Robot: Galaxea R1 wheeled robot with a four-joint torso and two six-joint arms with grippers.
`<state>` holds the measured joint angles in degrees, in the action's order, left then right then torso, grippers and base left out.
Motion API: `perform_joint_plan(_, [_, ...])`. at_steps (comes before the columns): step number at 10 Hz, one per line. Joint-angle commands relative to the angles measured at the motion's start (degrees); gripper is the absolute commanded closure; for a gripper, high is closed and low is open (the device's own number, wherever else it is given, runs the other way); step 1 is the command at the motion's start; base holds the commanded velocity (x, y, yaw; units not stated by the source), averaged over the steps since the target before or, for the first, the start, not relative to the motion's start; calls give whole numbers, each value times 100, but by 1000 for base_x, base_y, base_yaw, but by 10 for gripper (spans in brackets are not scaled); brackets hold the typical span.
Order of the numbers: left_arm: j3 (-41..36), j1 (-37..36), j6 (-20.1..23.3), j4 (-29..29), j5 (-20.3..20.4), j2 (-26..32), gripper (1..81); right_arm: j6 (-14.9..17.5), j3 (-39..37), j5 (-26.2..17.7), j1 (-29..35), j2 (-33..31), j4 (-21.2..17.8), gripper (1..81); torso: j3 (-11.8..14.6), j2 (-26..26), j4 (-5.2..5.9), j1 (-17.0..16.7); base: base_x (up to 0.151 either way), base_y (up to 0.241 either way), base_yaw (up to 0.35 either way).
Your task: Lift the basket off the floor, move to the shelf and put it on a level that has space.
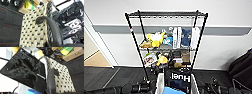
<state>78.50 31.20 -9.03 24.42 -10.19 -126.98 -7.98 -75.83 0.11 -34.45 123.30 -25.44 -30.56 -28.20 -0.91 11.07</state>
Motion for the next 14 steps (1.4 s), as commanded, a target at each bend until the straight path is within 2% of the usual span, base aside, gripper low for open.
perform_joint_plan(1, [-807,-584,111,38,-18,557,811,-20,429,-90,426,-337,-101,811,226,0,0,0,0,0,0])
perform_joint_plan(2, [-923,-470,156,-7,26,646,811,7,473,-81,329,-355,-101,811,122,0,0,-2,0,0,0])
perform_joint_plan(5, [-1345,-154,350,-25,105,858,811,25,834,138,74,-558,-93,811,181,-5,0,-11,0,0,0])
perform_joint_plan(8, [-1731,155,402,-139,536,1059,811,34,1237,411,-111,-891,-84,811,183,-5,0,-13,0,0,0])
perform_joint_plan(9, [-1802,164,420,-139,545,1077,811,34,1299,420,-129,-936,-84,811,428,-5,0,-13,0,0,0])
perform_joint_plan(12, [-1943,173,420,-139,553,1174,811,25,1458,481,-137,-997,-84,811,656,-5,0,-15,0,0,0])
perform_joint_plan(13, [-1925,181,428,-148,553,1165,811,25,1449,482,-137,-989,-84,811,478,-7,0,-18,0,0,0])
perform_joint_plan(14, [-1917,181,420,-148,553,1156,811,25,1457,490,-137,-988,-84,811,542,-11,0,-24,0,0,0])
